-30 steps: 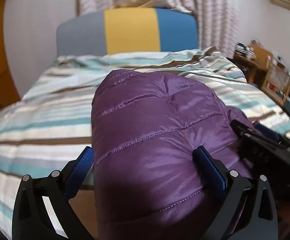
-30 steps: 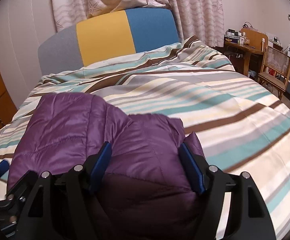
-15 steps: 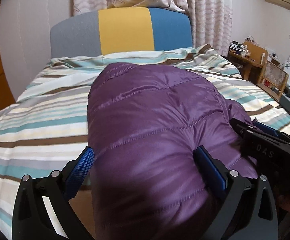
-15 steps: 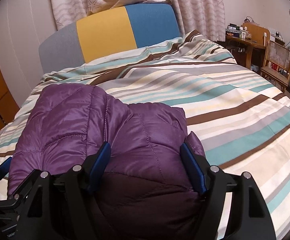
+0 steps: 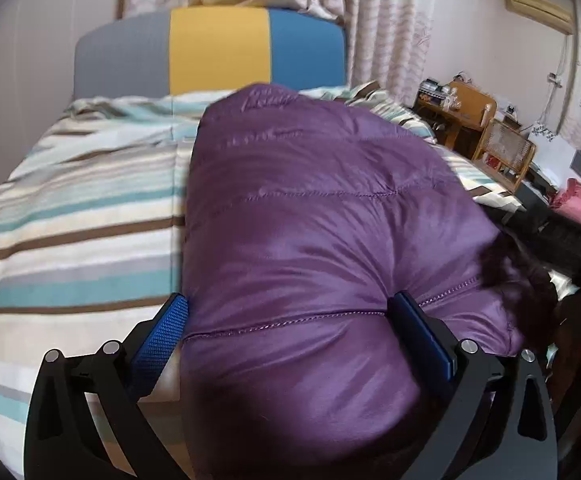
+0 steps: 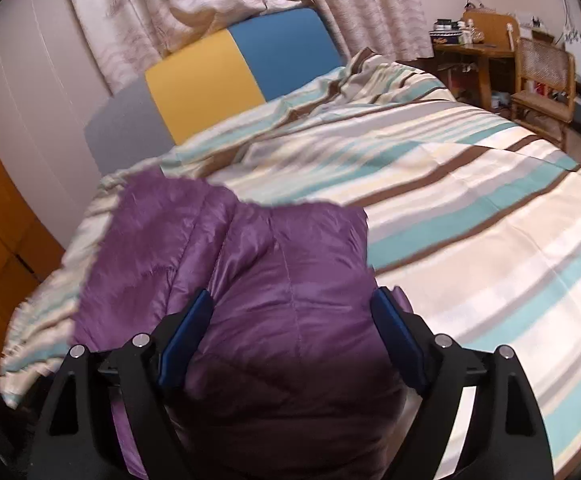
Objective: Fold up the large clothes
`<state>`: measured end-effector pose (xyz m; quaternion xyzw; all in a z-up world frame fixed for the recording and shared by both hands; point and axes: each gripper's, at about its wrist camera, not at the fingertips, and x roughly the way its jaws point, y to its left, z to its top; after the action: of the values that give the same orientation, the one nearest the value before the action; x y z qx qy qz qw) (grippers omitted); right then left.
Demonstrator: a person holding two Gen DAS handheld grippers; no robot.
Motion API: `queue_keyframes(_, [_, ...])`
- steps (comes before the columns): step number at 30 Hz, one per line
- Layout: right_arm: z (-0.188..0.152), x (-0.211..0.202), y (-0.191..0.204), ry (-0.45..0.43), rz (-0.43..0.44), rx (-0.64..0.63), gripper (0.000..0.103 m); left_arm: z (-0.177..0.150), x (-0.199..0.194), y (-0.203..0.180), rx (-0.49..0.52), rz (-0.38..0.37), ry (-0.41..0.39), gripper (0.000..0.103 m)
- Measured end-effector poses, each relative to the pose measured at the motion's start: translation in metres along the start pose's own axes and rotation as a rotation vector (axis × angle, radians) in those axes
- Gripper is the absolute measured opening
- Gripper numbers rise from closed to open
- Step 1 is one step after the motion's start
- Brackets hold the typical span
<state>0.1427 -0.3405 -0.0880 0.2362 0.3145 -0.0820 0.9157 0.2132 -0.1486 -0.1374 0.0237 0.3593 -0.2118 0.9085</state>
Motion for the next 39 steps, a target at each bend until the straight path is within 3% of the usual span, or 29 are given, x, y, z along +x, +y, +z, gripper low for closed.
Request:
queue_keyframes(2, [0.012, -0.020, -0.009, -0.081, 0.066, 0.068, 0.094, 0.002, 0.002, 0.003, -0.020, -0.010, 0.024, 0.100])
queue_keyframes(4, [0.023, -0.041, -0.015, -0.128, 0.046, 0.094, 0.094, 0.005, -0.001, 0.007, -0.043, -0.022, 0.043, 0.100])
queue_keyframes(8, [0.021, -0.053, -0.026, -0.017, 0.020, 0.107, 0.094, 0.015, -0.016, 0.019, -0.126, -0.060, 0.060, 0.100])
queue_keyframes(12, [-0.011, -0.050, -0.037, 0.140, 0.080, 0.160, 0.094, 0.019, -0.024, 0.040, -0.243, -0.090, 0.055, 0.100])
queue_keyframes(16, [-0.028, -0.036, -0.035, 0.202, 0.110, 0.149, 0.094, 0.020, -0.013, 0.048, -0.300, -0.155, 0.121, 0.100])
queue_keyframes(19, [-0.035, -0.019, -0.036, 0.249, 0.187, 0.216, 0.094, 0.018, -0.004, 0.050, -0.316, -0.201, 0.153, 0.100])
queue_keyframes(23, [-0.040, -0.002, -0.036, 0.275, 0.220, 0.256, 0.092, 0.012, 0.010, 0.052, -0.384, -0.320, 0.231, 0.100])
queue_keyframes(27, [-0.036, 0.005, -0.028, 0.284, 0.249, 0.203, 0.084, 0.011, 0.013, 0.040, -0.345, -0.305, 0.237, 0.100])
queue_keyframes(29, [-0.036, 0.008, -0.025, 0.289, 0.265, 0.195, 0.072, 0.012, 0.011, 0.032, -0.304, -0.280, 0.237, 0.099])
queue_keyframes(32, [-0.034, 0.008, -0.020, 0.282, 0.295, 0.180, 0.061, 0.015, 0.002, 0.022, -0.253, -0.250, 0.203, 0.085])
queue_keyframes(35, [-0.033, -0.009, -0.007, 0.222, 0.331, 0.103, 0.054, 0.018, -0.012, 0.010, -0.192, -0.218, 0.147, 0.070])
queue_keyframes(39, [-0.035, -0.023, 0.014, 0.190, 0.363, 0.052, 0.053, 0.023, -0.031, 0.002, -0.127, -0.168, 0.079, 0.061])
